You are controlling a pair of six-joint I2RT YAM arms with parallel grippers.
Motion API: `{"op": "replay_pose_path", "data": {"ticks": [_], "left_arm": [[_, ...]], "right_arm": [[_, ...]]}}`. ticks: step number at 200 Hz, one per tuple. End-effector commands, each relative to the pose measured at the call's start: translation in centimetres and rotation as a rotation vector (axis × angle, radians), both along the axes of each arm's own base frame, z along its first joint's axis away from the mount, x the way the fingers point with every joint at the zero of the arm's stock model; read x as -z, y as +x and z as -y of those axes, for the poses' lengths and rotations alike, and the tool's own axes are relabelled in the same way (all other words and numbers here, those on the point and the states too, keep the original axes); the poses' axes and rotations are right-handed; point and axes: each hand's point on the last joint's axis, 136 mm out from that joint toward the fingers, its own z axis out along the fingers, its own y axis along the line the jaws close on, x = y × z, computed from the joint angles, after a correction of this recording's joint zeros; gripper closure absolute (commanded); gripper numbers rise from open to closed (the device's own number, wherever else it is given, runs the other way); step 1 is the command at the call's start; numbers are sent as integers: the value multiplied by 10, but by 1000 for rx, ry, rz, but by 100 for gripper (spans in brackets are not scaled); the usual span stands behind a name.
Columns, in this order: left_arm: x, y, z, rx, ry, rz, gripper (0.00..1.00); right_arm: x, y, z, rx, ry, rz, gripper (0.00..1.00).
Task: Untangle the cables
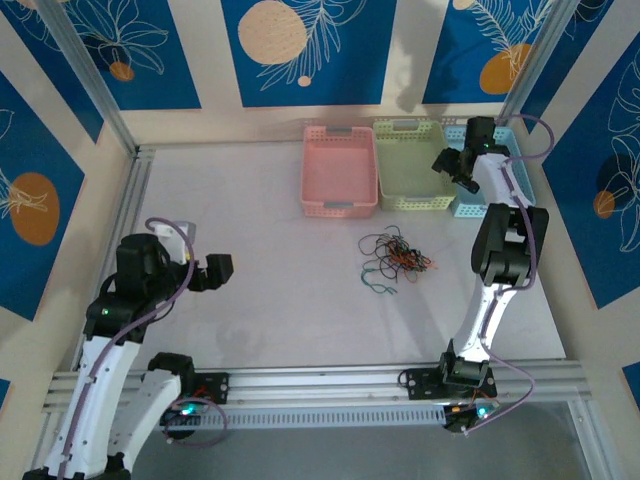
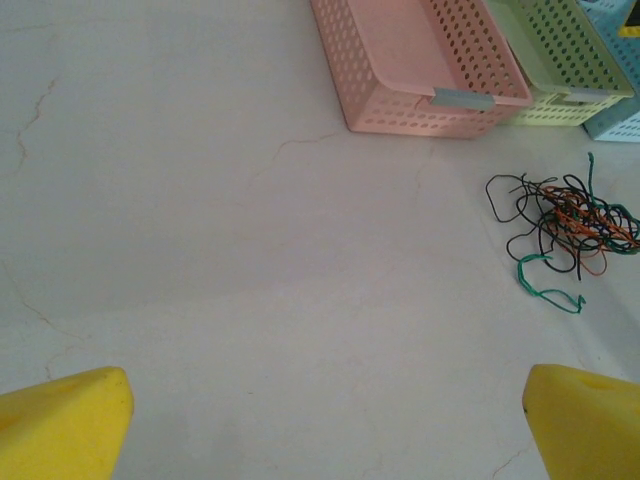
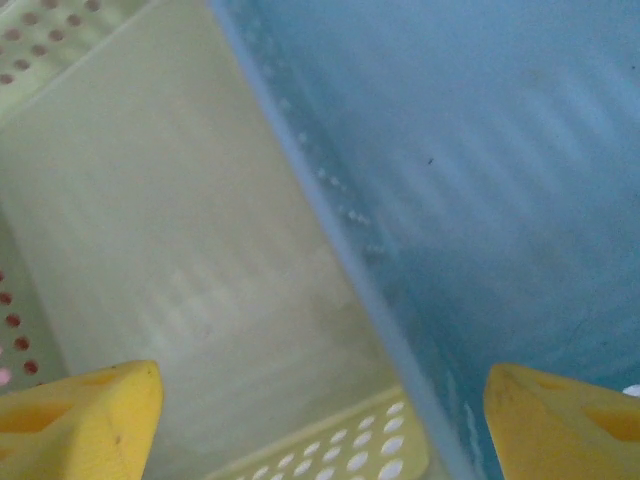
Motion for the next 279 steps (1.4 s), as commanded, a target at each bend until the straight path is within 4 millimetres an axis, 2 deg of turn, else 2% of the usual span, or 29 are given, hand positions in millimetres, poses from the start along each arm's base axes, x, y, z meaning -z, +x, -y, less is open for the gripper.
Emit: {"op": "replay_pose_path", "data": {"ticks": [1, 43, 63, 85, 117, 130, 150, 205, 237, 258, 279], "left_arm": [[0, -1, 1, 9, 5, 18, 0], [1, 0, 1, 11, 4, 19, 0], [2, 0, 1, 12, 4, 19, 0], [3, 1, 2, 15, 3, 16, 0], [3, 1, 1, 12, 6, 18, 0], [4, 1, 1, 12, 6, 15, 0], [5, 2, 2, 14, 6, 13, 0], [5, 2, 1, 14, 7, 12, 0], [5, 2, 2, 16, 6, 13, 0], [6, 2, 2, 16, 6, 12, 0], [5, 2, 2, 15, 6, 12, 0]], "right_arm": [[10, -5, 4, 12, -7, -101, 20], [33, 2, 1, -37, -41, -150, 22], [38, 6, -9, -85, -44, -152, 29], [44, 11, -24, -151, -40, -154, 47], [52, 15, -38, -218, -37, -170, 83], [54, 18, -49, -259, -47, -168, 92], [57, 18, -71, -333, -66, -169, 98], [65, 9, -142, -554, -72, -172, 100], [61, 0, -178, -651, -59, -160, 100], [62, -4, -196, -674, -43, -159, 100], [63, -3, -205, -662, -20, -163, 100]]}}
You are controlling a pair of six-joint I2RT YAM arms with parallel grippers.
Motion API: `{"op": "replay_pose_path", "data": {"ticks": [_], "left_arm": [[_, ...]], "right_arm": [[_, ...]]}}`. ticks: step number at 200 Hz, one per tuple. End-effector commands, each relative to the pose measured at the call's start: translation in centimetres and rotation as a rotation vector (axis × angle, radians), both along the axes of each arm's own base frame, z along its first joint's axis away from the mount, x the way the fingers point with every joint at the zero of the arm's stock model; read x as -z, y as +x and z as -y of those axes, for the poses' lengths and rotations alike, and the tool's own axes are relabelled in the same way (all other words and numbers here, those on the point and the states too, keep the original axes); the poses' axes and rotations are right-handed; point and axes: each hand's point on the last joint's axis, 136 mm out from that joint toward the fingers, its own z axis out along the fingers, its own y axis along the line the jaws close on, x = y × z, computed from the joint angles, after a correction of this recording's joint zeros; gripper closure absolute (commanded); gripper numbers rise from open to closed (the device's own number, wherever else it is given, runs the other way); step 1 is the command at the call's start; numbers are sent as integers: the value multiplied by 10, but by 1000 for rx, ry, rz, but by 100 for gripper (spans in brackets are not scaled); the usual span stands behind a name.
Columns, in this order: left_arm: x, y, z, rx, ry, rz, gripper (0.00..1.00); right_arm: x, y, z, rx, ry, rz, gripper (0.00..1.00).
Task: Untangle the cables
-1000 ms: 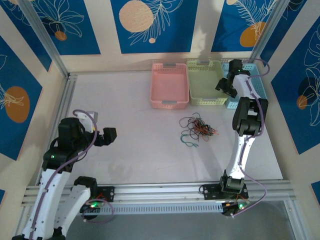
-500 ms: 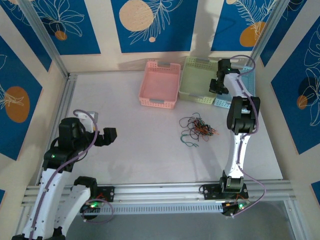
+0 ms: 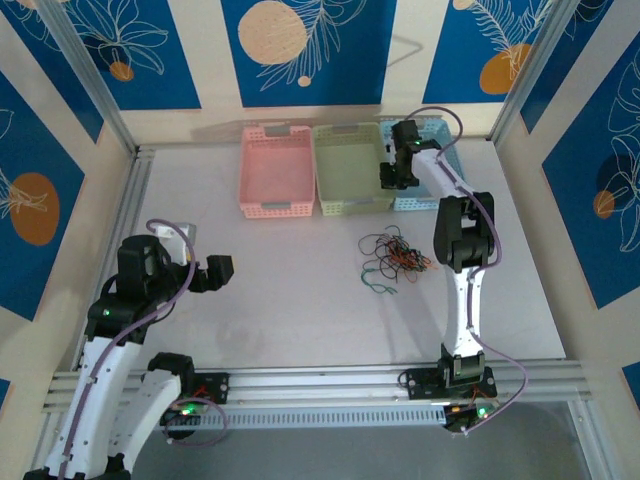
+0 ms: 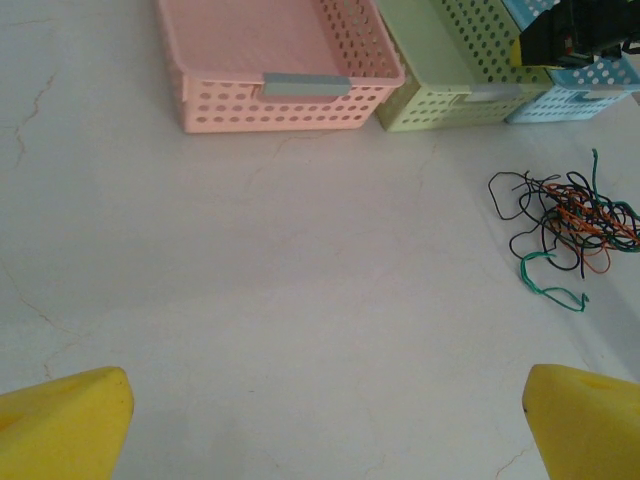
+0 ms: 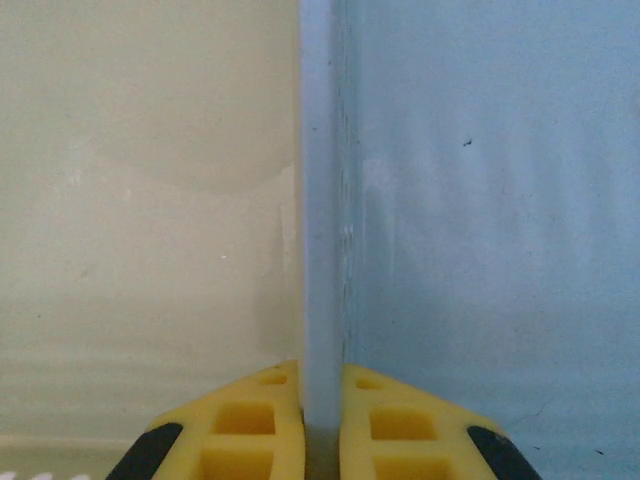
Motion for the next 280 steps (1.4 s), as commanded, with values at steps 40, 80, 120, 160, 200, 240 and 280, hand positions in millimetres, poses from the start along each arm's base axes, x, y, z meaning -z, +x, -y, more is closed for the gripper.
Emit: {"op": "replay_pose_path", "data": {"ticks": [40, 80, 120, 160, 200, 240, 280], "left_arm": [[0, 2, 2, 14, 5, 18, 0], [1, 2, 2, 14, 7, 18, 0], [2, 3, 1, 13, 8, 15, 0], [-1, 2, 2, 17, 0, 28, 0], [-9, 0, -1, 0, 0, 83, 0], [-19, -4, -3, -19, -21, 128, 0], [-20, -6, -4, -19, -11, 130, 0]], "right_arm": [[9, -11, -24, 81, 108, -90, 100], [8, -16, -38, 138, 149, -112, 98], [0, -17, -51, 141, 170, -101, 88], [-48, -23, -42, 151, 146, -4, 47], [-124, -55, -25, 123, 112, 155, 36], [-125, -116, -1, 135, 116, 204, 36], [-68, -177, 8, 133, 128, 66, 39]]}}
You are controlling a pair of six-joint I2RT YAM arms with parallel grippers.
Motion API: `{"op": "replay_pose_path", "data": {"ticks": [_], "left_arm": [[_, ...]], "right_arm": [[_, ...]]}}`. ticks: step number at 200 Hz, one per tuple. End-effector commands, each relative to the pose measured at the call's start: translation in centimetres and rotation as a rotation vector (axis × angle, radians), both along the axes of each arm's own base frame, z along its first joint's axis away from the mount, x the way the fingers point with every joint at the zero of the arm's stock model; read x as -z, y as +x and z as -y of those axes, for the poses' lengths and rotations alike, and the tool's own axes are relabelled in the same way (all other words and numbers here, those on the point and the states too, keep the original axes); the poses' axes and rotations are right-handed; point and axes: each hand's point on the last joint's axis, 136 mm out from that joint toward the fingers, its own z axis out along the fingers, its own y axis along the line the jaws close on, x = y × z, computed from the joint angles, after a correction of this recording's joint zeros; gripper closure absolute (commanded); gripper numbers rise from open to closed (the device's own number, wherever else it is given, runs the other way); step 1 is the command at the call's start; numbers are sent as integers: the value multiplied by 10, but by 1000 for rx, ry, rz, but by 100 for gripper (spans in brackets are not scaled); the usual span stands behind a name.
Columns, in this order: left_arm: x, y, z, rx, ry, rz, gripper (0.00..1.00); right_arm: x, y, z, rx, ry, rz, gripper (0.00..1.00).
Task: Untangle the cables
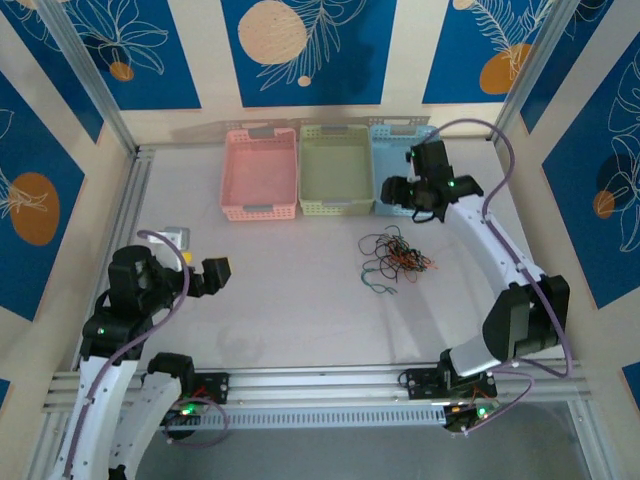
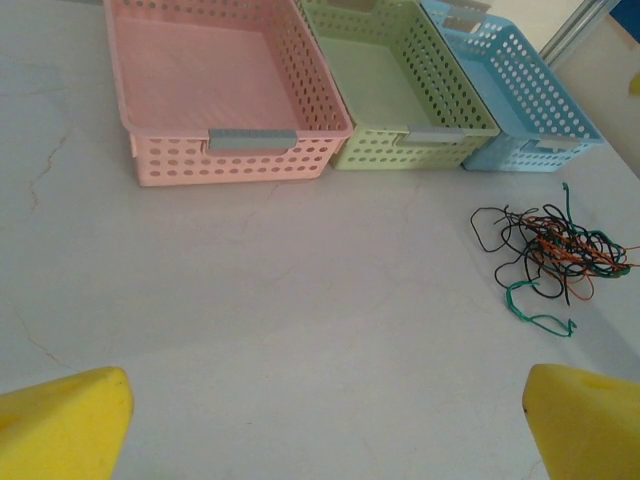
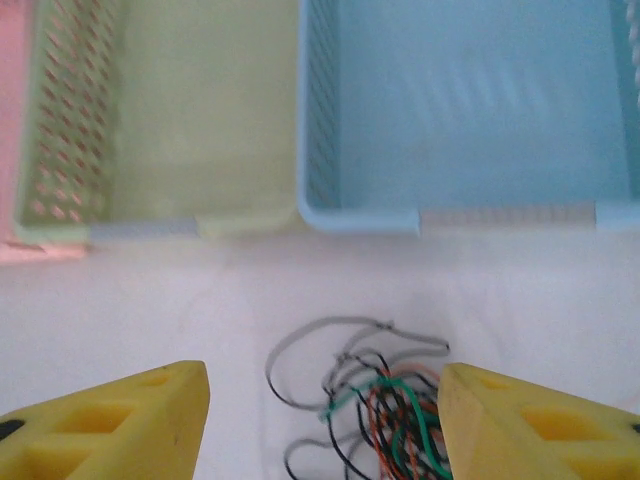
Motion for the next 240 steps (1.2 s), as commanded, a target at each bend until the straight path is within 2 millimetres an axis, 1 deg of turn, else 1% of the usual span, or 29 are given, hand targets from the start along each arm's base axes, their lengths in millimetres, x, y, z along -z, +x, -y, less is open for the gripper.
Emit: {"op": "replay_pose_path", "data": {"ticks": [1, 17, 31, 40, 52, 90, 101, 155, 182, 194, 205, 240], "left_arm": [[-2, 2, -2, -13, 6, 11, 0], [-1, 2, -1, -6, 5, 6, 0], [0, 2, -1, -4, 5, 3, 0], [0, 2, 0, -2, 4, 1, 0], [1, 2, 0, -1, 6, 1, 0], [2, 3, 0, 0, 7, -7, 0], [3, 3, 0, -2, 7, -8, 0], [5, 4, 1, 3, 10, -18, 0], [5, 5, 0, 1, 12, -20, 0], [5, 5, 1, 2, 11, -21, 0], [6, 5, 1, 3, 11, -23, 0], [6, 5, 1, 2, 13, -26, 0]], "right_arm": [[50, -28, 2, -20, 3, -129, 39], [69, -45, 1, -30, 10, -185, 39], [82, -54, 1, -31, 15, -217, 40], [89, -58, 3, -28, 8, -228, 40], [95, -57, 6, -16, -3, -234, 40], [95, -42, 12, -2, -49, -224, 41], [98, -37, 15, 8, -73, -224, 42], [107, -7, 22, 34, -118, -224, 52], [105, 8, 20, 38, -101, -206, 57], [104, 12, 19, 35, -99, -201, 60], [105, 16, 17, 30, -92, -202, 65], [108, 15, 12, 11, -71, -203, 81]]}}
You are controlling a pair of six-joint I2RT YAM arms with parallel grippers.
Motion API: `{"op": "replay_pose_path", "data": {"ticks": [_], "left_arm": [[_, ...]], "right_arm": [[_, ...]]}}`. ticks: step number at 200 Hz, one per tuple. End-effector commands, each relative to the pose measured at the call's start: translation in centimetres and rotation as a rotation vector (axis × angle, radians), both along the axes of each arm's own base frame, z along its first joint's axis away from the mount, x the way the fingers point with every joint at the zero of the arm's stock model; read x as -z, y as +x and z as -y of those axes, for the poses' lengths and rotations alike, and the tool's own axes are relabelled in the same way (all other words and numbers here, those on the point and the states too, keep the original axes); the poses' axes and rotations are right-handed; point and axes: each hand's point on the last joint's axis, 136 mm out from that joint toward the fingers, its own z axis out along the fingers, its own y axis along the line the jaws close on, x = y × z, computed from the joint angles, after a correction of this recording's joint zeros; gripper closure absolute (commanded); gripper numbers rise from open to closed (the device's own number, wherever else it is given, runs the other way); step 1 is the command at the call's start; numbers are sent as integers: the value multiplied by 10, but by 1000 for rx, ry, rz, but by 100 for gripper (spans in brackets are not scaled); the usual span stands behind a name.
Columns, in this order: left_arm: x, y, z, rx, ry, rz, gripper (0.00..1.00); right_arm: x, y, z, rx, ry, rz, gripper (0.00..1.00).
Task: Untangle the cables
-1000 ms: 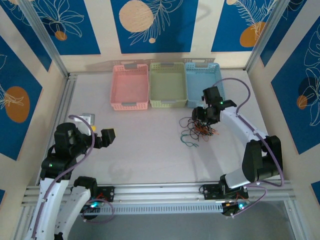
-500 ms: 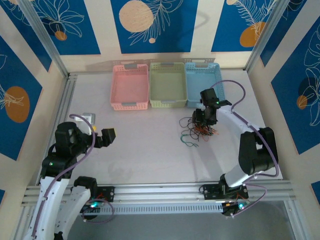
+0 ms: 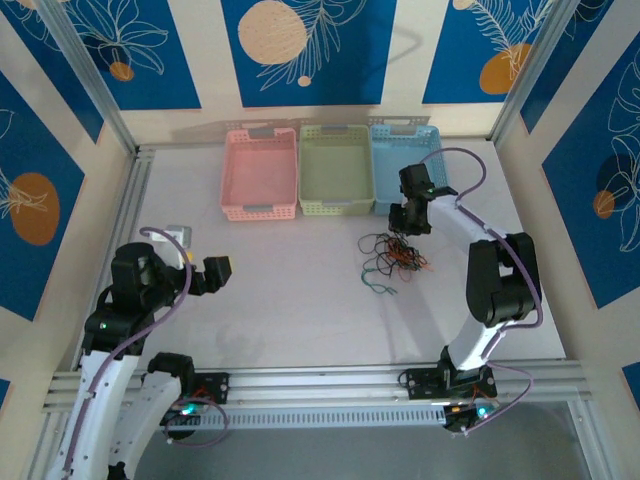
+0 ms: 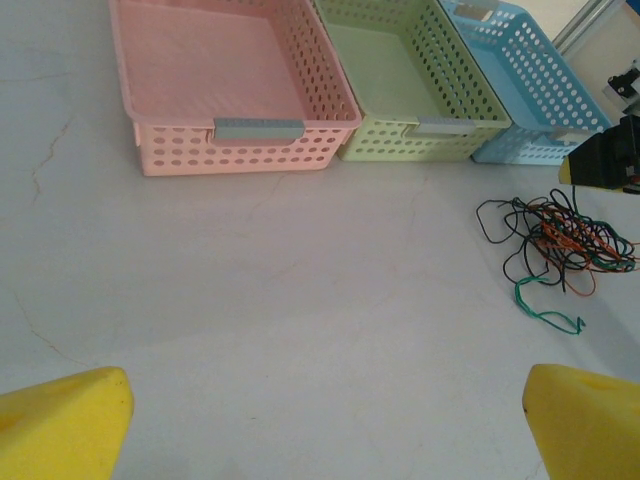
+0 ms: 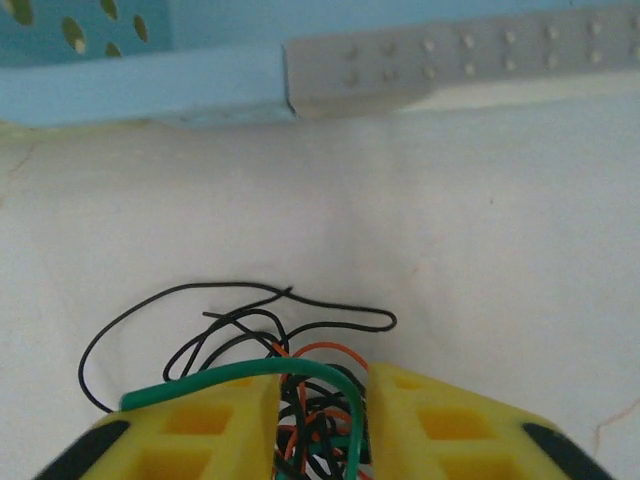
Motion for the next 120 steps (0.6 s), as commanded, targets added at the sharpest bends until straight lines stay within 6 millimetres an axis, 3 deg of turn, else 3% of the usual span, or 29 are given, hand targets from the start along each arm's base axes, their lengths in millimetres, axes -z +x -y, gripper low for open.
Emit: {"op": "replay_pose_path", "data": {"ticks": [1, 39, 71, 90, 120], "left_arm": [[0, 1, 1, 6, 4, 3, 0], [1, 1, 1, 8, 3, 1, 0], [1, 1, 1, 7, 4, 0, 0], [1, 0, 4, 25, -3, -10, 0], [-1, -2, 22, 103, -74, -82, 4]], "right_arm": [[-4, 5, -6, -16, 30, 20, 82], [-11, -2, -19, -65, 62, 44, 100], [-30, -16, -40, -138, 89, 89, 100], [-50, -26, -55, -180, 149, 129, 100], [-91, -47, -94, -297, 376, 201, 100]]}}
